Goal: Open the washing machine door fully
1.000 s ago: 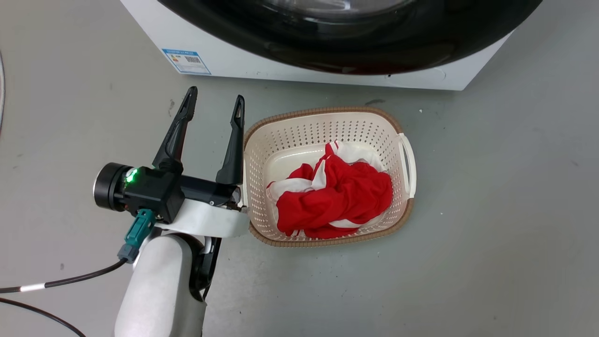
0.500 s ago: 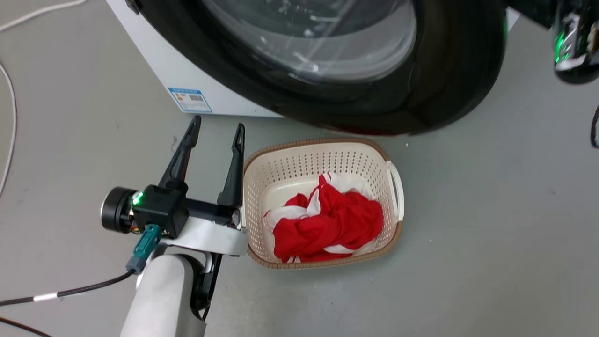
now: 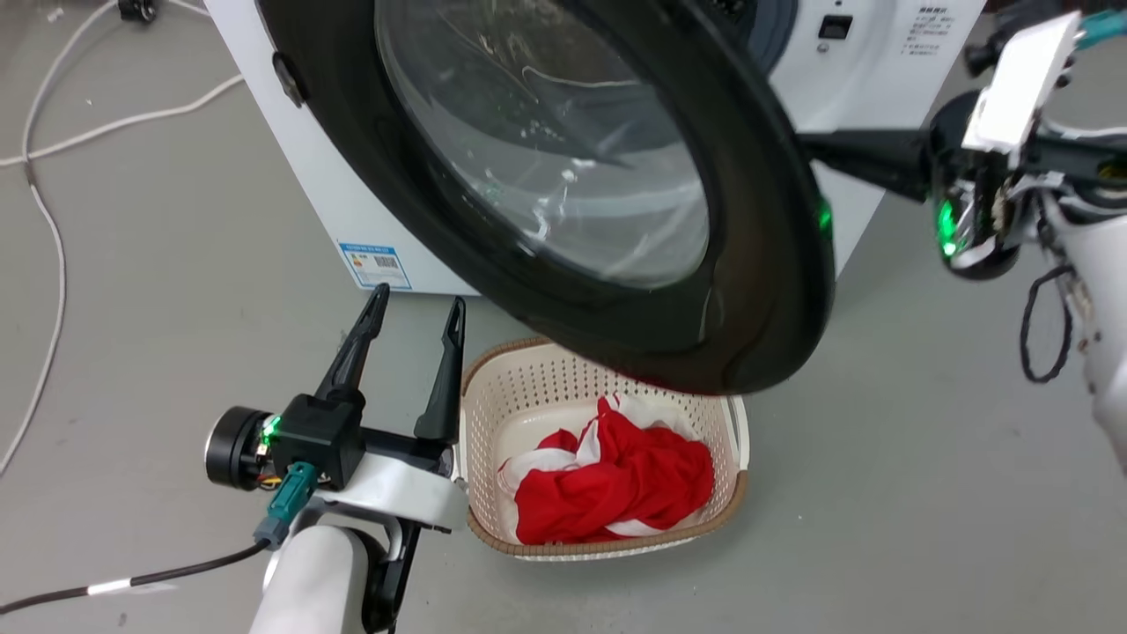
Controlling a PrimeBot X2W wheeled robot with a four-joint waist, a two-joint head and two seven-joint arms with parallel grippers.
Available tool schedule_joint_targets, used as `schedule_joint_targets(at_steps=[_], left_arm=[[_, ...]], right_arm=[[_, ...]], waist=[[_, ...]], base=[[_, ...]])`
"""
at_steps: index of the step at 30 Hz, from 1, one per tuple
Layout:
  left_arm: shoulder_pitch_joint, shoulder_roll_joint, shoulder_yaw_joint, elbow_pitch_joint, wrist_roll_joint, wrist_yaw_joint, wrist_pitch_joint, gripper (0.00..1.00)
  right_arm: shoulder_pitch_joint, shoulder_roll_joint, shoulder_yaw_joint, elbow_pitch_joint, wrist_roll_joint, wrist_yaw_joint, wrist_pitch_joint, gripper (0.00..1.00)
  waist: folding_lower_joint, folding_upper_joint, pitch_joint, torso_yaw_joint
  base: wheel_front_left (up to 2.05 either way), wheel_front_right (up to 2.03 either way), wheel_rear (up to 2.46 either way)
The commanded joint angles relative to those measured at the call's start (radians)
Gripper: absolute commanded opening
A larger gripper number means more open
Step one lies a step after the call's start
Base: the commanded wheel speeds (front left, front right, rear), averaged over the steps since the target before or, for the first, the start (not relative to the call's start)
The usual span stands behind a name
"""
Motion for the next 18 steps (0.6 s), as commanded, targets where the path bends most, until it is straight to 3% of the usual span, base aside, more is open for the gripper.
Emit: schedule_joint_targets(at_steps=[1,18], left_arm=[[0.017,-0.001,-0.002,0.006,0.002,-0.004,-0.003,1.0],[0.088,-0.001,-0.002,0.028,0.006,-0.007,-0.003,1.0]], right_arm=[[0.039,0.02,0.005,-0.018,0.013,0.0,0.021,0.0],[0.258,0.099,0.046,-0.227,0.082,0.0,0.133,0.0]], waist=[[0.0001,0.0,-0.026,0.004],[0.0001,0.0,-0.12,0.021]], base=[[0.0,0.0,0.0],[0.0,0.0,0.0]])
